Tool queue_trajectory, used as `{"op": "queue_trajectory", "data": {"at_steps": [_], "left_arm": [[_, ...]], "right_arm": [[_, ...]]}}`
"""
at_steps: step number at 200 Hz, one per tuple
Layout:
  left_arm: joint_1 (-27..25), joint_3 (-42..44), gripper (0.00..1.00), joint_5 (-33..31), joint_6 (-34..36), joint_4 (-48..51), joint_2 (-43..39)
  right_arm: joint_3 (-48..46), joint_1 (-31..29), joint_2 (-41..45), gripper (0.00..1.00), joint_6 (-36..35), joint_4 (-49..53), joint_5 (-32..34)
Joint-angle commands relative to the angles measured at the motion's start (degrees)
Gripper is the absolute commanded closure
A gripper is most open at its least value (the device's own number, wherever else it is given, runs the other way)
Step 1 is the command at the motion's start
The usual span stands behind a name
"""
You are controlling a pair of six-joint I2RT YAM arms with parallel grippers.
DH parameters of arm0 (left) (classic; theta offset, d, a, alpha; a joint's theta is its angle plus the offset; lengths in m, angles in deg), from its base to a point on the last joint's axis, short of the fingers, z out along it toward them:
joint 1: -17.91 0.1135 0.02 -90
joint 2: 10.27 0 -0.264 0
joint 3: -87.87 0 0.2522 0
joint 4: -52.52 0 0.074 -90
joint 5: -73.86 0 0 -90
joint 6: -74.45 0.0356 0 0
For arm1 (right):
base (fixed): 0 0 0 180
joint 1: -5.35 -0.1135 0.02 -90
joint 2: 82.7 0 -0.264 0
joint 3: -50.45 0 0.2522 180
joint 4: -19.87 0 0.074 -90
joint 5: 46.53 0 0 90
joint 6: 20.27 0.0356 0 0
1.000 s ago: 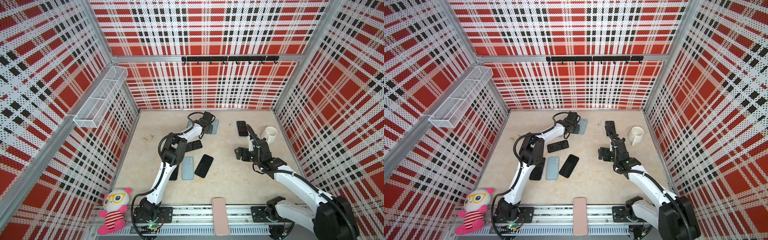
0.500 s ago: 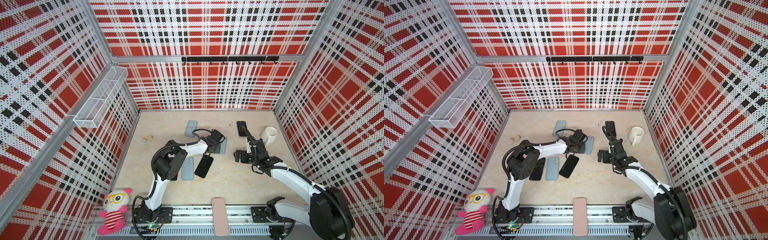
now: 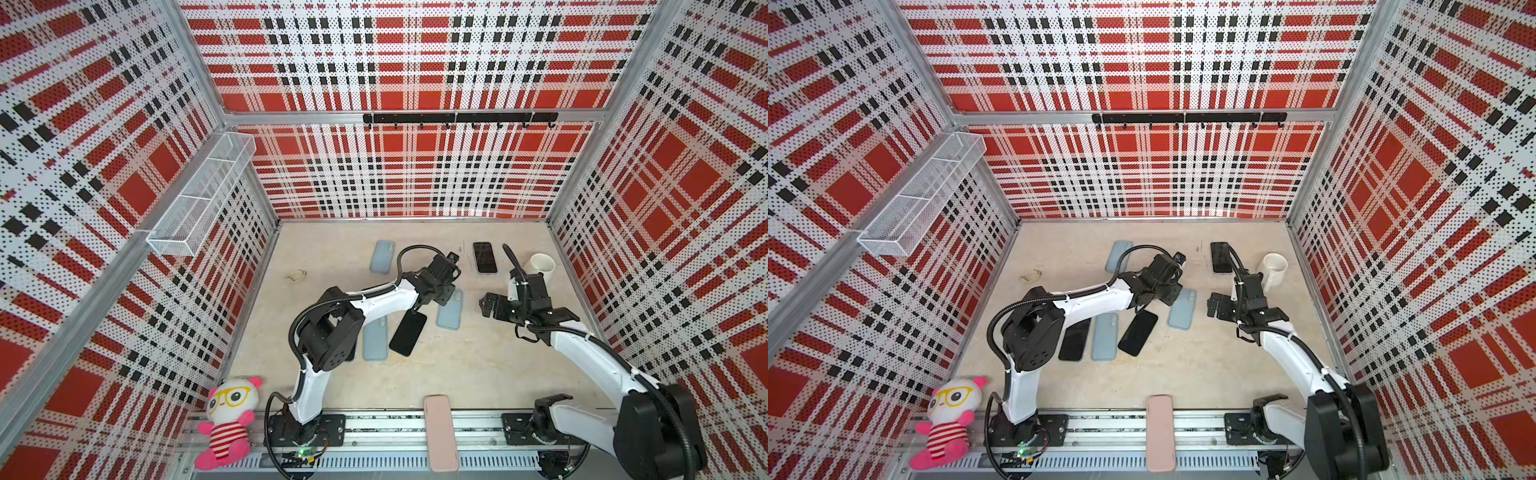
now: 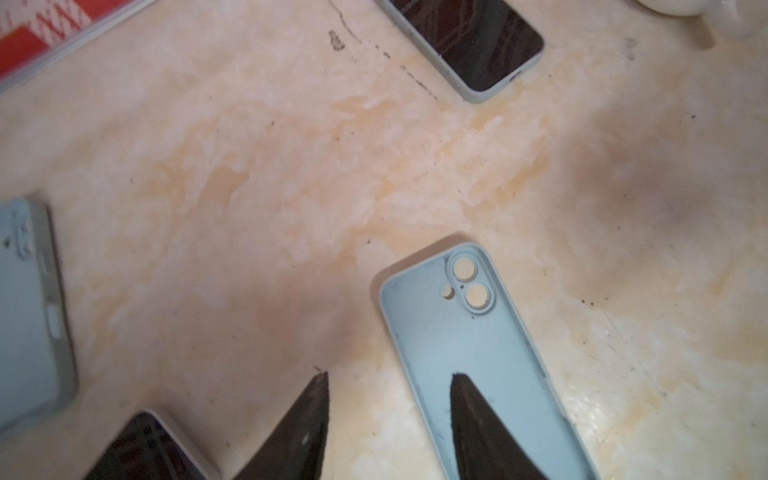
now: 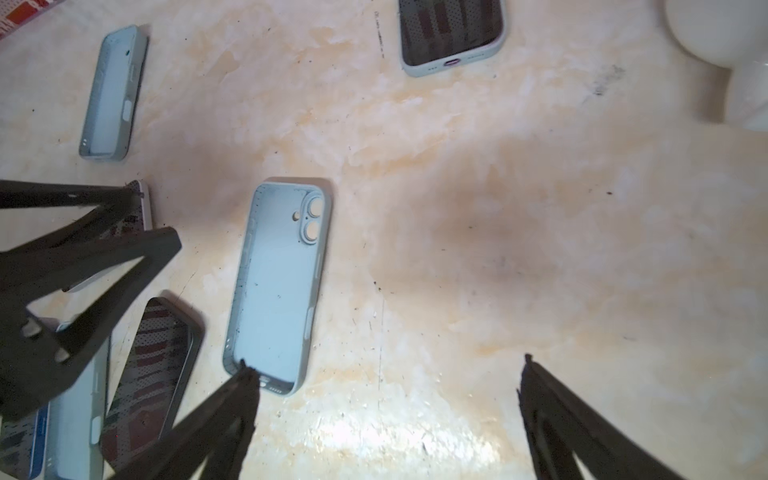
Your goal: Put the phone into the phone case
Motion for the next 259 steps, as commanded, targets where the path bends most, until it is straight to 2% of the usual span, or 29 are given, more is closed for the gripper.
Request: {"op": "queue_trajectory", "data": {"at_steps": [1,16,53,89,136,259], "left_arm": [[3.22,-4.87,0.5,8.87,13.51,-0.1,2.45],[4.91,-9.79,0.48,13.79,15.2,3.42,5.71],[3.9,-12.1,0.46,16.23,20.94,4.84,8.69],[3.5,-17.41,0.39,19.97,23.62,11.19,13.69],[3.12,-19.72,0.35,18.59,23.35,11.45,17.06],[3.19,-24.12,0.41,20.29,24.23,10.85,20.17]], "right_arm": [[0.25,0.51,2.4,0.0,-1.61,5.49,-1.51],[0.54,0.53,3.02,0.0,-2.39,7.23,-0.48],[0.53,1.04,2.69,0.0,-3.21,8.1,0.37],[0.71,1.05,1.93,0.0,-3.03,7.78,-0.12],[0.37,1.05,2.69,0.01,-2.94,7.95,0.35],[-0.22,1.05,1.76,0.02,-3.25,7.44,0.08]]}}
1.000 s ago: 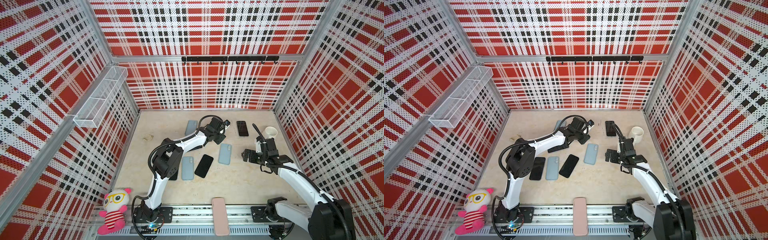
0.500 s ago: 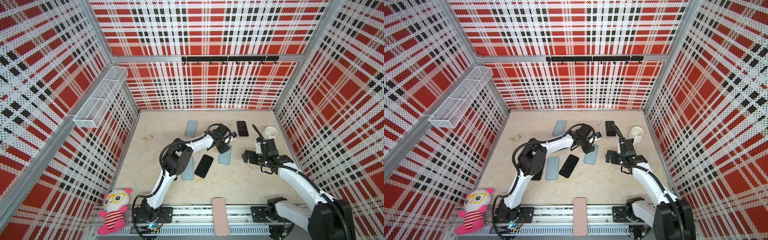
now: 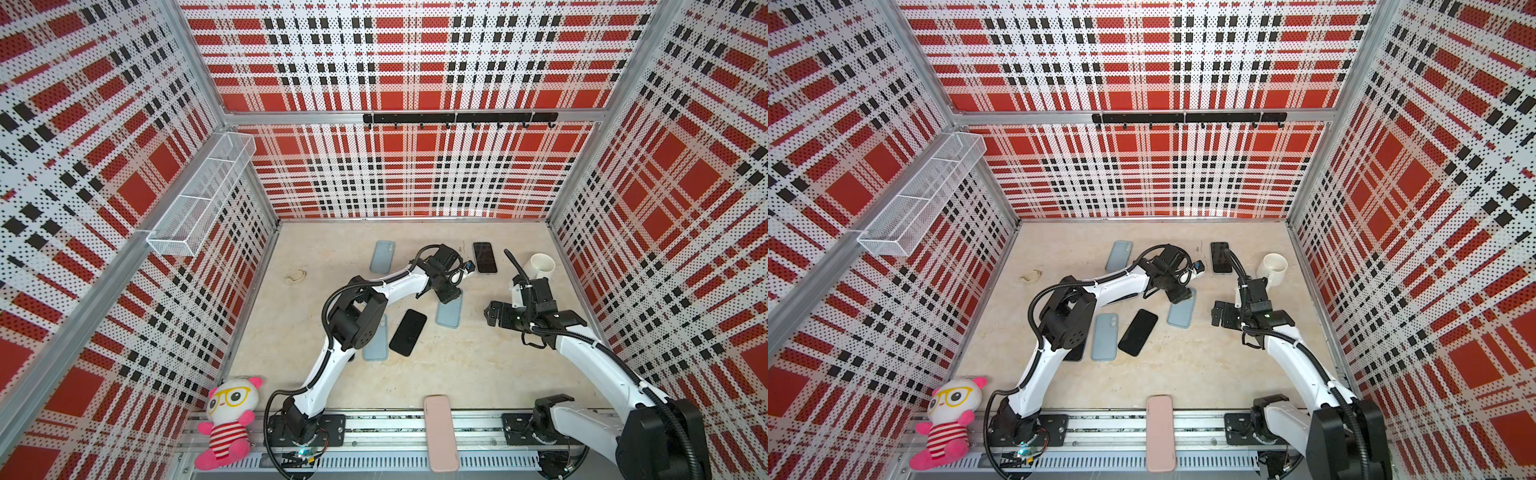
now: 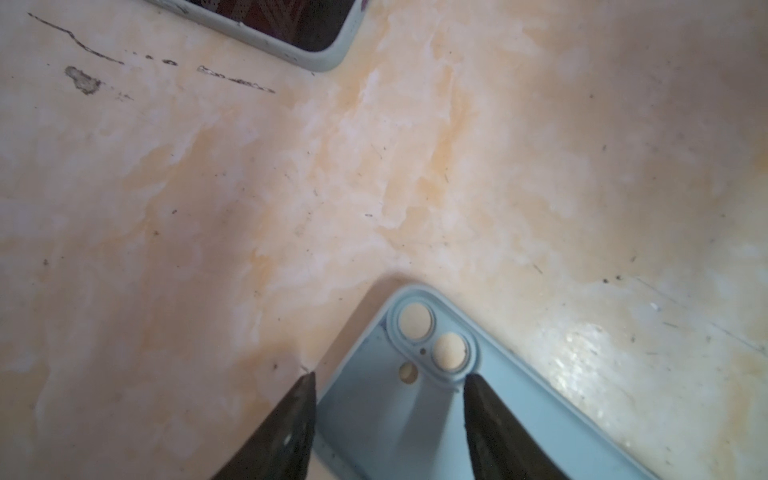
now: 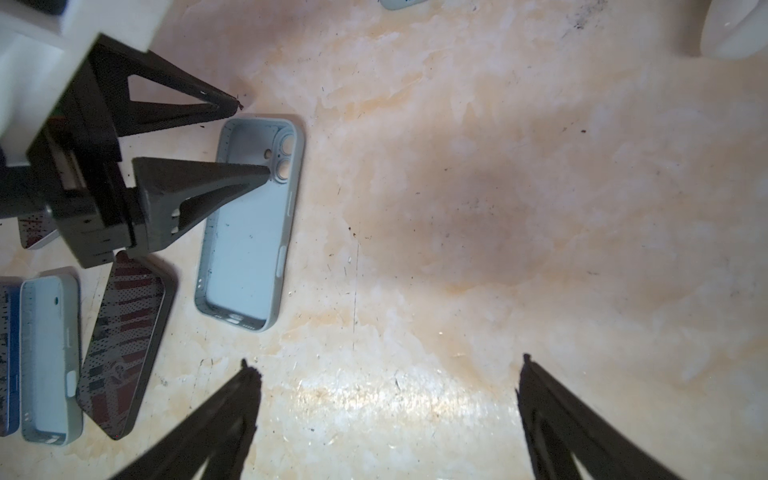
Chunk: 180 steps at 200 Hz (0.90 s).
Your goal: Put the phone into the phone case
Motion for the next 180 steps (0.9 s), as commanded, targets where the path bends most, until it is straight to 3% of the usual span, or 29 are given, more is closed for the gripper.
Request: {"op": "queue_trajectory", "data": {"at_steps": [1,62,82,131,180], "left_arm": [[0.21,-2.78,0.41,1.81,1.55,0.02,1.61],[0.75,-6.71,0.45,2.24,2.14,3.53,5.62],[1.01,-6.68,0.53,2.15,2.0,3.95,5.64],[1.95,-5.23,0.87,-0.09,-0.27,4.33,4.0],[4.14,0.34,0.98,-4.87,-13.56,2.26,-2.0]], "right_arm": [[-0.23,0.29,-0.39,0.01,-0.66,-0.27,0.26],[-0.42,0.29,-0.33,0.02,-0.71,-0.32,0.44],[-0.47,0.29,-0.58,0.01,-0.73,-0.53,0.76],[-0.1,0.29,-1.31,0.01,-0.83,-1.14,0.79],[2.27,0.29,-2.71,0.01,-1.19,-2.35,-0.12]]}}
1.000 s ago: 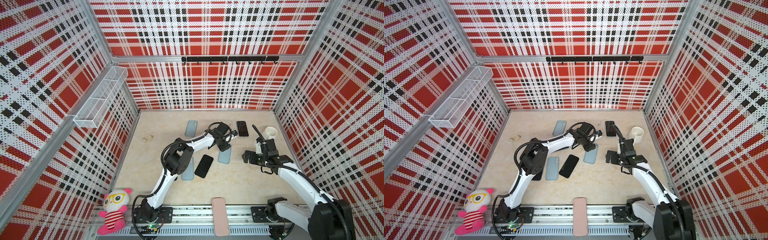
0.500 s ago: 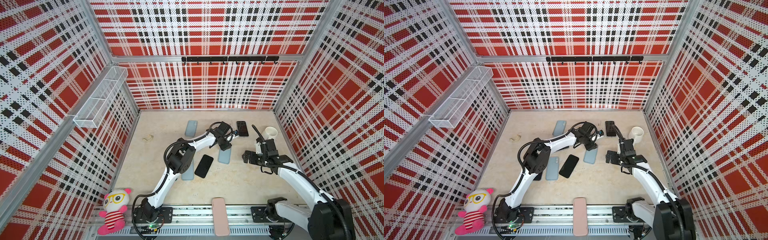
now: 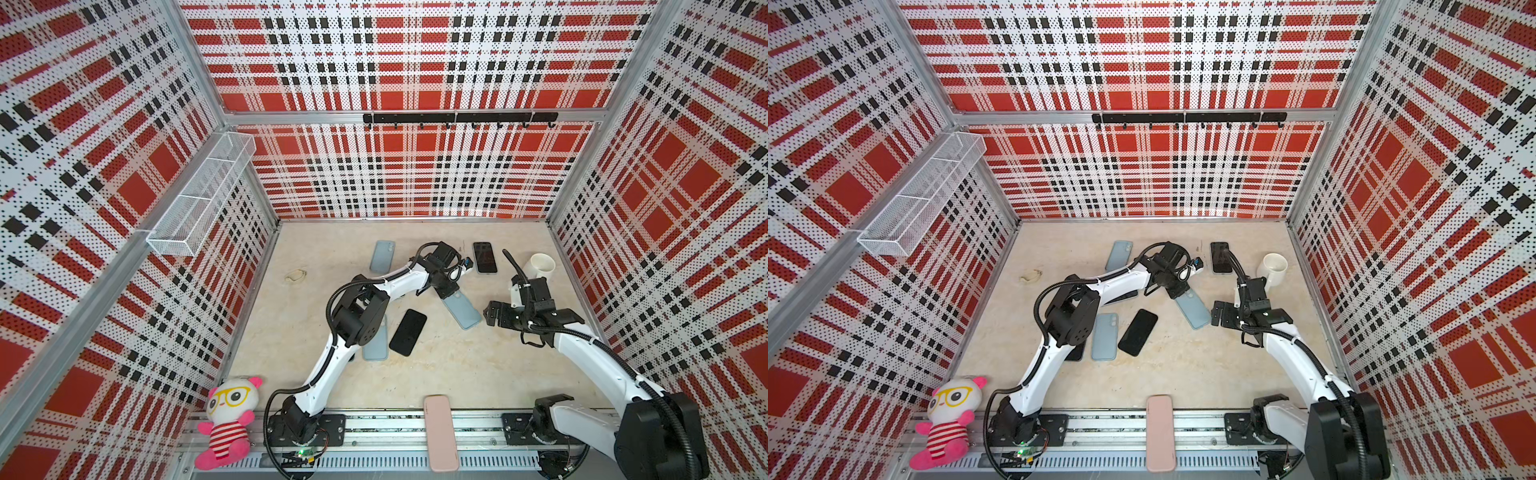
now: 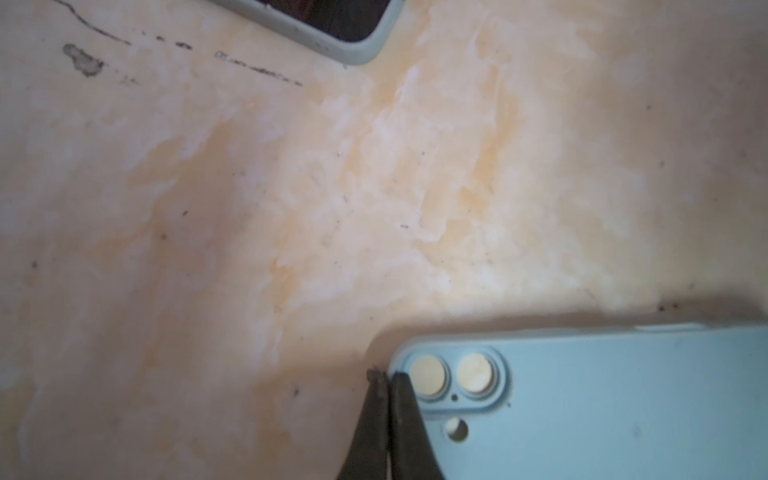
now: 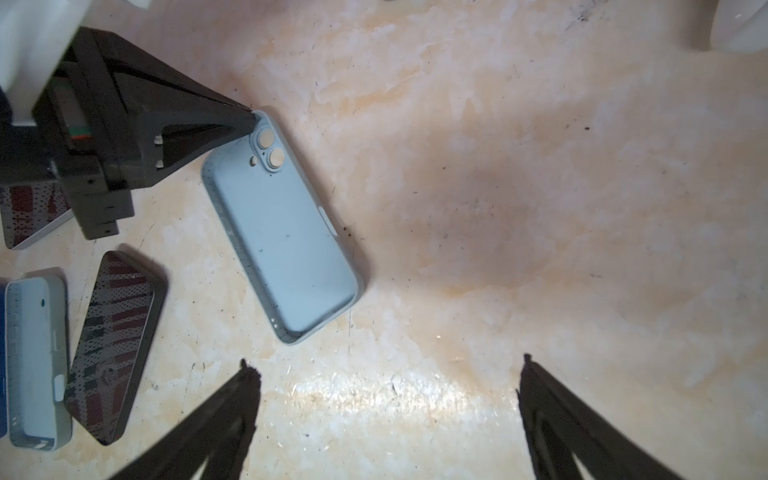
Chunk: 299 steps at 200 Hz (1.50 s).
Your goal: Put the phone into the phone case
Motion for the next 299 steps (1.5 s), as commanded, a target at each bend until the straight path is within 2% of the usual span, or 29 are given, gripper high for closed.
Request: {"op": "queue_trajectory", "data": {"at_steps": [1,25,61,86,102,147,164,207,231,246,257,277,299], "left_arm": [[2.13,4.12,0.98,-4.18,-9.23,0.5,-5.15],[3.39,10.16,1.0,-7.56,-21.77,-2.31,-9.65],[5.26,21.64,1.0,-9.15,-40.81,-9.01,-15.46],[5.24,26.76,1.0,-12.75,-49.72,-12.01,-17.21],[4.77,28.12,1.0,-14.42,-52.45,-12.75,-17.63],[3.5,28.34,0.94,-18.34,-54.24,-11.52,-18.65],[3.39,28.45,0.8,-18.55,-54.6,-11.5,-19.95],[2.39,28.31,0.59,-19.11,-50.86,-10.75,-24.91],[1.77,30.82,0.38,-13.95,-43.94,-9.75,-29.67],[0.95,31.69,0.14,-11.12,-39.71,-4.98,-32.13],[-0.34,32.03,0.0,-11.38,-35.68,-0.38,-33.85],[-3.15,33.44,0.02,-12.51,-32.04,5.23,-36.16],[-5.55,35.68,0.02,-12.3,-30.4,8.92,-37.13]], "right_arm": [[1.98,0.29,-0.9,0.01,-0.86,-1.64,-0.3],[2.62,0.29,-2.13,0.01,-1.21,-2.02,-0.85],[2.79,0.33,-3.54,0.0,-1.94,-3.34,-2.62],[2.37,0.29,-4.3,0.0,-2.76,-4.1,-3.26],[2.46,0.29,-4.92,0.0,-3.17,-4.05,-3.4],[2.78,0.29,-5.75,0.0,-3.45,-4.21,-3.66],[3.03,0.29,-6.01,0.0,-3.35,-4.38,-4.4],[3.75,0.27,-7.47,0.0,-3.36,-4.49,-4.74],[4.93,0.29,-8.28,0.0,-3.71,-4.23,-4.59],[5.66,0.29,-8.7,0.0,-4.02,-4.23,-4.23],[6.22,0.28,-9.05,0.0,-4.23,-4.08,-3.7],[6.78,0.29,-8.55,0.0,-5.16,-4.67,-2.73],[3.21,0.24,-1.75,0.0,-4.93,-12.31,-6.69]]}}
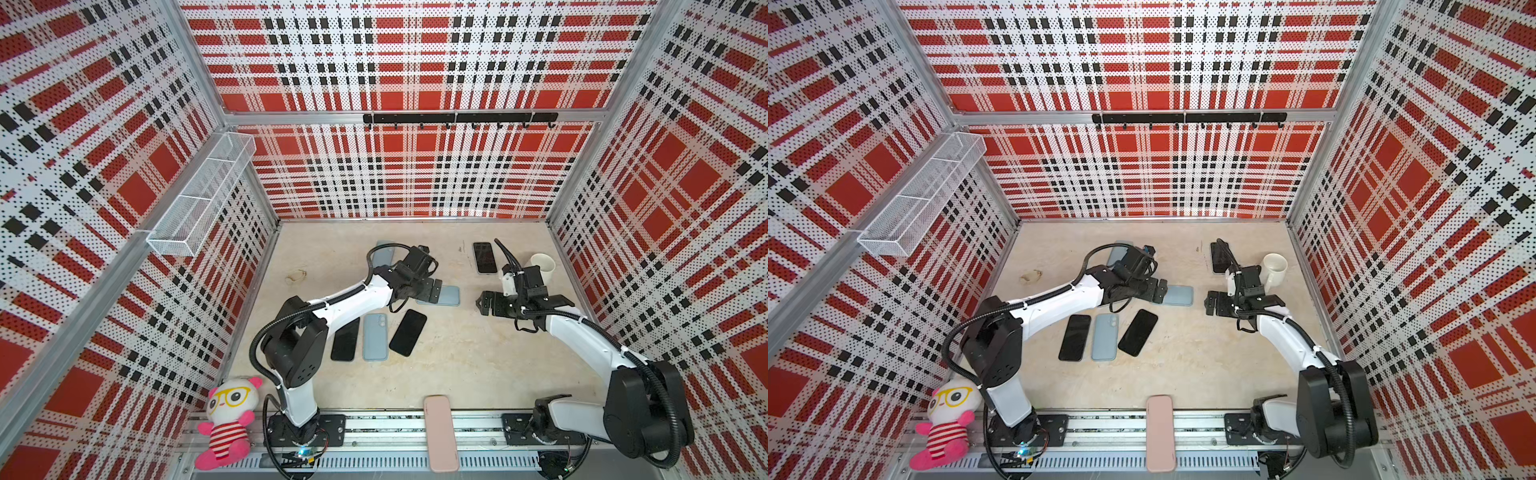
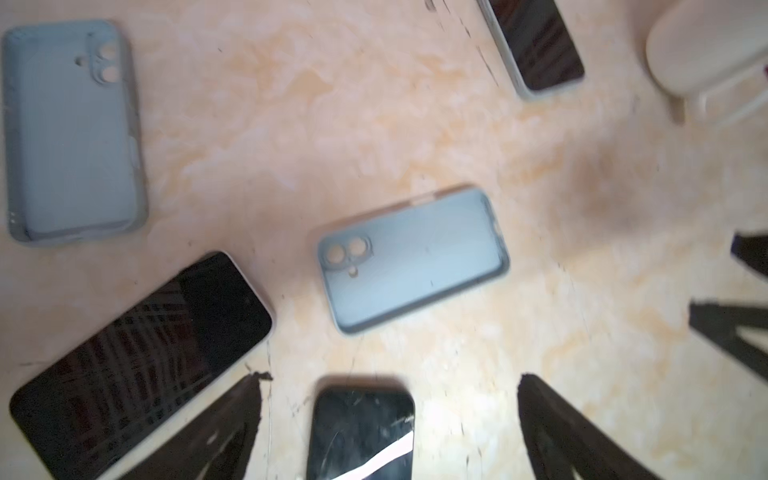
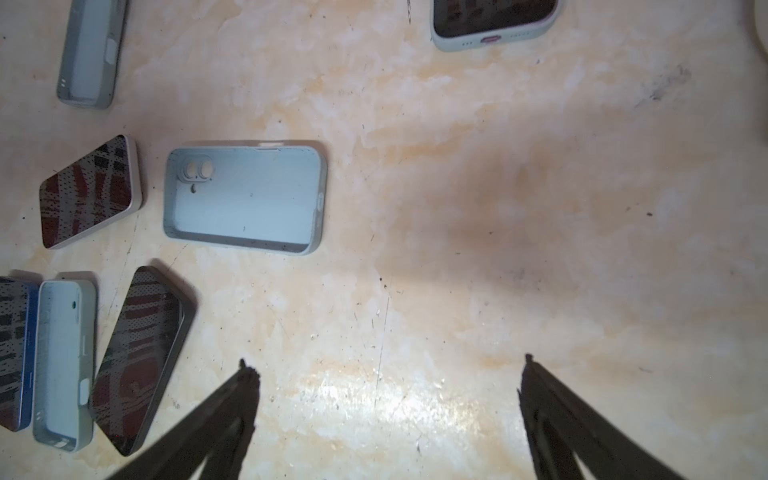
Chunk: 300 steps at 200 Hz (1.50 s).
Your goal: Put the phone into the phone case
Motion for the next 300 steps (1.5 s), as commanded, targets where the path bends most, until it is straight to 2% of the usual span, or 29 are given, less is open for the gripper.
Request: {"op": "queue_trajectory", "data": {"at_steps": [1,37,95,223,246,280,300], "left_arm": [[-2.45,2.71,0.02,1.24,5.51,8.51,-1.24],[-3.5,5.6,0.02,2.38,5.33,10.78,0.39],[-2.83,7.61,0.02,3.09,2.73,11.75,3.46],[-1.48,4.17,0.0,2.63,1.37,14.03,10.87],[-1.48,3.43,0.1,2.57,1.05,14.72,11.53],[-1.4,1.72,0.3,3.95,0.54,15.68,10.22],[-1.24,0.93,0.33,5.05,0.53,16.64,9.54]], "right_arm": [[-2.05,0.2,6.33,0.0,-0.98,-7.09,-2.48],[-1.39,0.22,7.57,0.0,-1.81,-3.92,-5.02],[-0.65,0.22,5.57,0.0,0.59,0.36,-0.8],[-2.93,0.22,4.87,0.0,-0.81,0.34,0.88],[-3.11,0.22,4.6,0.0,-0.91,-0.06,0.7],[-2.23,0.18,3.87,0.0,-0.77,0.4,0.11],[-2.95,0.14,5.22,0.0,-0.06,-0.47,-0.67]]}}
